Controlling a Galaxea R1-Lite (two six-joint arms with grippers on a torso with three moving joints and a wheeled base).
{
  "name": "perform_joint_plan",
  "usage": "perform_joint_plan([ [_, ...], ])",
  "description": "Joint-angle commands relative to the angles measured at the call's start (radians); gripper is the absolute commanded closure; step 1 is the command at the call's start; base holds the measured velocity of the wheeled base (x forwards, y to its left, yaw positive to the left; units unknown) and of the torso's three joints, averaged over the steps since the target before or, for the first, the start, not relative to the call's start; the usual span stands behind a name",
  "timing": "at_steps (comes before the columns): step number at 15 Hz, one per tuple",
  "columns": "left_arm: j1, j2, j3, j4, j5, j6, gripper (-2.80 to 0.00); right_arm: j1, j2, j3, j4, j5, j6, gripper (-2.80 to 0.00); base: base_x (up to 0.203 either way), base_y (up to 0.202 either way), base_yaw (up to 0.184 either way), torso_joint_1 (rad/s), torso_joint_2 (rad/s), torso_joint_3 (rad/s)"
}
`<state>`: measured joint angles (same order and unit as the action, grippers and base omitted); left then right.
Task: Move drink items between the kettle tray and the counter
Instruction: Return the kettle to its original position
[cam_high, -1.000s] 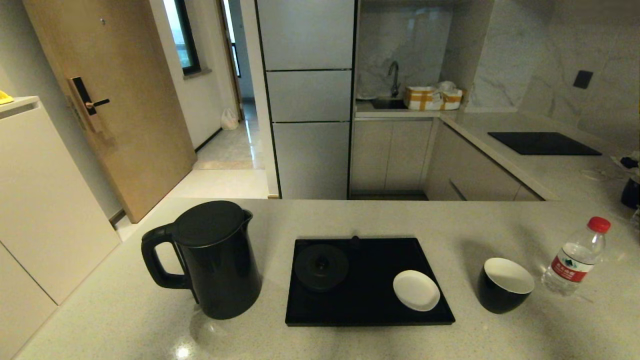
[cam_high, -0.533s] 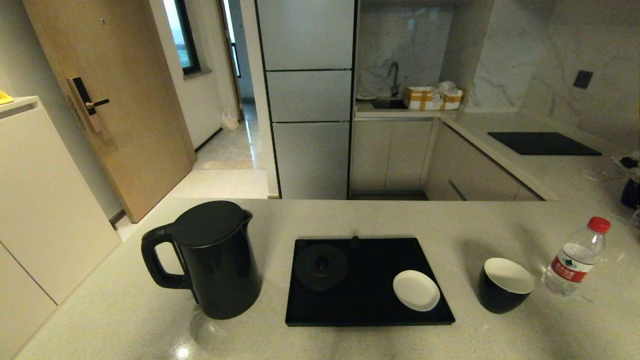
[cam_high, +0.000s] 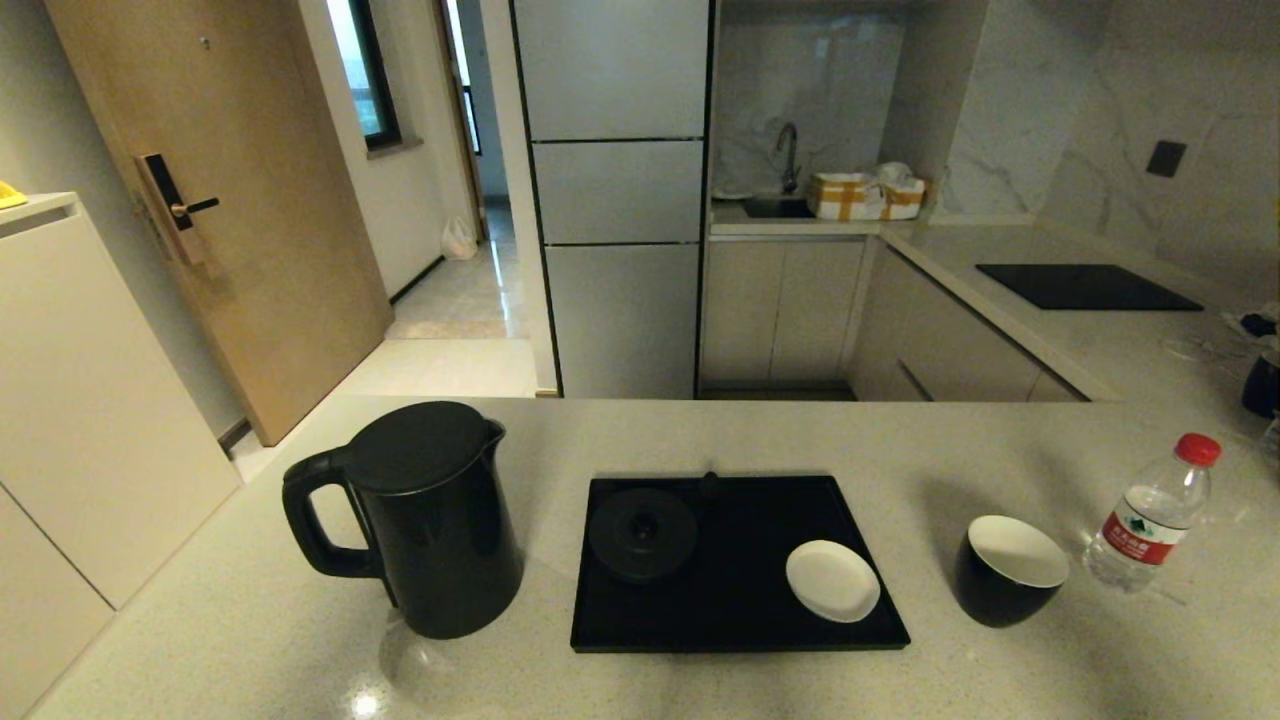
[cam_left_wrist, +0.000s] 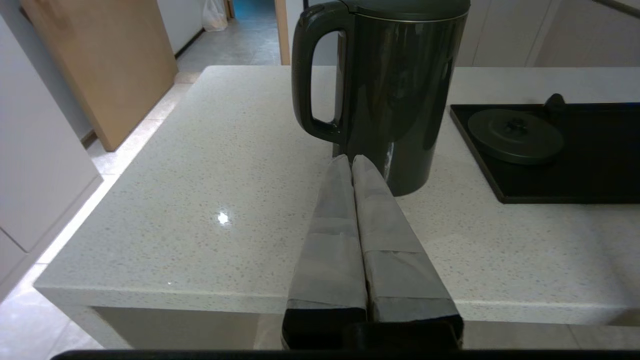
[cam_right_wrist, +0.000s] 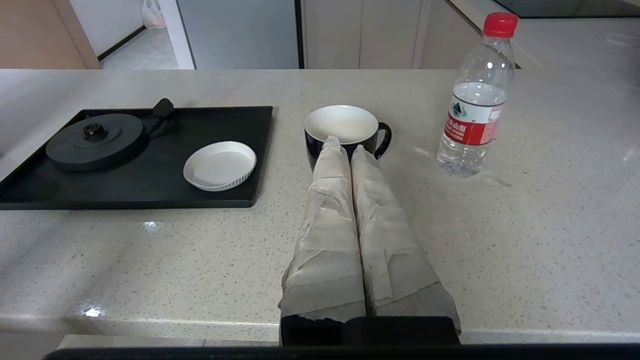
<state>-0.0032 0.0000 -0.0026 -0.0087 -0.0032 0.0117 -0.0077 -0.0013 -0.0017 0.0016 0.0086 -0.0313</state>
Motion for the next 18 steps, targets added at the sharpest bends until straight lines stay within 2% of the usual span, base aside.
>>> perform_joint_plan([
  [1, 0.000, 0.000, 0.000, 0.005, 0.002, 0.011, 0.00, 0.000, 0.000, 0.000, 0.000, 0.001, -0.001, 0.00, 0.000, 0.000, 0.000, 0.000, 0.00, 0.000],
  [9, 0.000, 0.002, -0.003, 0.013, 0.002, 0.016, 0.00, 0.000, 0.000, 0.000, 0.000, 0.001, -0.001, 0.00, 0.000, 0.000, 0.000, 0.000, 0.00, 0.000],
  [12, 0.000, 0.002, -0.027, 0.082, 0.011, 0.019, 0.00, 0.000, 0.000, 0.000, 0.000, 0.001, -0.001, 0.00, 0.000, 0.000, 0.000, 0.000, 0.00, 0.000],
  [14, 0.000, 0.002, -0.031, 0.087, 0.011, 0.019, 0.00, 0.000, 0.000, 0.000, 0.000, 0.001, -0.001, 0.00, 0.000, 0.000, 0.000, 0.000, 0.00, 0.000],
  [16, 0.001, 0.059, -0.116, 0.111, 0.017, -0.003, 0.00, 0.000, 0.000, 0.000, 0.000, 0.001, -0.001, 0.00, 0.000, 0.000, 0.000, 0.000, 0.00, 0.000],
  [18, 0.002, 0.196, -0.282, 0.160, 0.034, -0.045, 0.00, 0.000, 0.000, 0.000, 0.000, 0.001, -0.001, 0.00, 0.000, 0.000, 0.000, 0.000, 0.00, 0.000],
])
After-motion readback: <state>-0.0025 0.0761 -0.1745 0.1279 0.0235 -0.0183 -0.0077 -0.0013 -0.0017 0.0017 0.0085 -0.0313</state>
